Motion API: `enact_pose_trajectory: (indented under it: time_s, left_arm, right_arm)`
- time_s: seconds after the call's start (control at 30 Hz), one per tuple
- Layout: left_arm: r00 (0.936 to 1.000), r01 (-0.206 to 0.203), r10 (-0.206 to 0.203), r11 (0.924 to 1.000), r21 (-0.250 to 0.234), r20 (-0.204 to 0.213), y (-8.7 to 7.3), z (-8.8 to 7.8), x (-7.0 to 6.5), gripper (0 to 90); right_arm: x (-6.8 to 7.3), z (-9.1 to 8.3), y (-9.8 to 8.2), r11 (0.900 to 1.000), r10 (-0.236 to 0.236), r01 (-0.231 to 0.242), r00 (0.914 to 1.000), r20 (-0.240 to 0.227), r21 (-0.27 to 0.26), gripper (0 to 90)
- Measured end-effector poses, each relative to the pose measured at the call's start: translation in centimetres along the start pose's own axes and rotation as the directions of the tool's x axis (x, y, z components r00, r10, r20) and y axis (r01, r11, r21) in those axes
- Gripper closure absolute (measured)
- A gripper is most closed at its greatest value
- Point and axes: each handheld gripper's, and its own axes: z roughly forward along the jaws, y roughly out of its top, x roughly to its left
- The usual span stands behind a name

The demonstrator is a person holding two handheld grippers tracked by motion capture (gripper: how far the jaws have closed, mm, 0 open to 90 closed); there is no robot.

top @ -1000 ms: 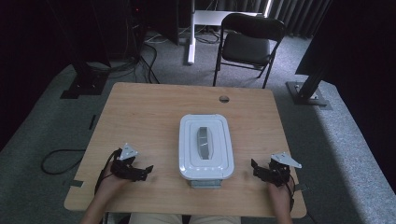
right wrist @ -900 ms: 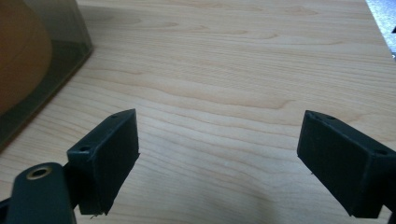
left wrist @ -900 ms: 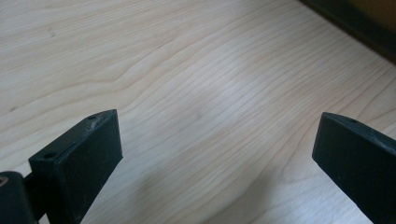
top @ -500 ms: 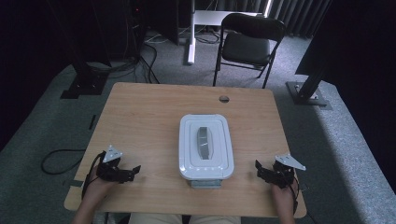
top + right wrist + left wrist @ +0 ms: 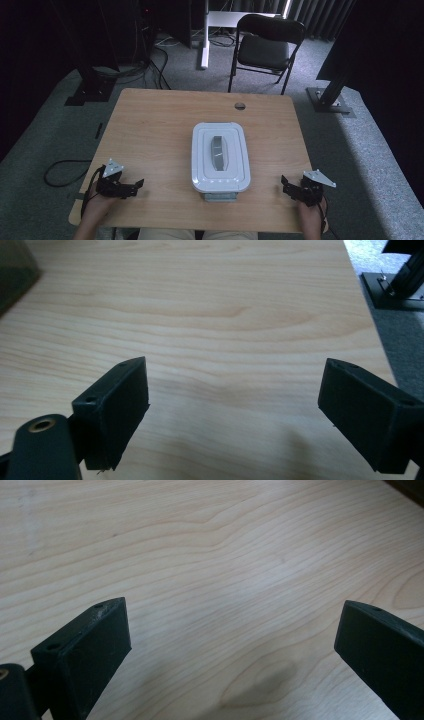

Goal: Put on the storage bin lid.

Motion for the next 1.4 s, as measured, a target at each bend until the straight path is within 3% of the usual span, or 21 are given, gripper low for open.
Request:
enact_pose_trajectory:
  time_s: [0.37, 0.5, 0.63, 0.73, 0.87, 0.97, 1.27, 1.4]
  left_arm:
    - [0.9941, 0.080, -0.079, 0.9967, 0.013, -0.075, -1.2, -0.8, 1.4, 2.1]
    - [0.9828, 0.101, -0.100, 0.9949, -0.003, -0.155, -1.6, -1.1, 1.8, 2.1]
    - [0.9748, 0.129, -0.126, 0.9916, 0.008, -0.184, -1.9, -1.1, 2.1, 2.1]
    - [0.9714, 0.151, -0.144, 0.9882, 0.025, -0.189, -2.1, -0.9, 2.3, 2.1]
    - [0.9680, 0.166, -0.150, 0.9837, 0.069, -0.202, -2.3, -0.4, 2.3, 2.2]
    - [0.9659, 0.160, -0.144, 0.9851, 0.061, -0.215, -2.3, -0.3, 2.3, 2.4]
    - [0.9488, 0.199, -0.182, 0.9791, 0.041, -0.258, -2.2, 0.0, 2.1, 2.4]
    - [0.9474, 0.202, -0.184, 0.9785, 0.042, -0.262, -2.1, 0.1, 2.1, 2.4]
  right_arm:
    - [-1.2, -0.6, -0.5, 0.999, 0.024, -0.027, 0.9976, 0.065, 0.039, 12.6]
    - [-1.6, -0.6, -0.7, 0.997, 0.023, -0.030, 0.9952, 0.095, 0.077, 12.7]
    - [-1.7, -0.3, -0.7, 0.991, 0.017, -0.033, 0.9914, 0.130, 0.128, 12.7]
    - [-1.7, -0.2, -0.6, 0.989, 0.015, -0.034, 0.9910, 0.133, 0.143, 12.5]
    - [-1.9, -0.1, -0.6, 0.987, 0.047, -0.067, 0.9900, 0.133, 0.149, 12.3]
    - [-1.9, -0.1, -0.6, 0.986, 0.047, -0.067, 0.9900, 0.133, 0.149, 12.3]
    - [-2.0, 0.2, -0.4, 0.986, 0.054, -0.075, 0.9883, 0.143, 0.147, 12.2]
    - [-2.0, 0.3, -0.4, 0.986, 0.055, -0.076, 0.9882, 0.143, 0.147, 12.2]
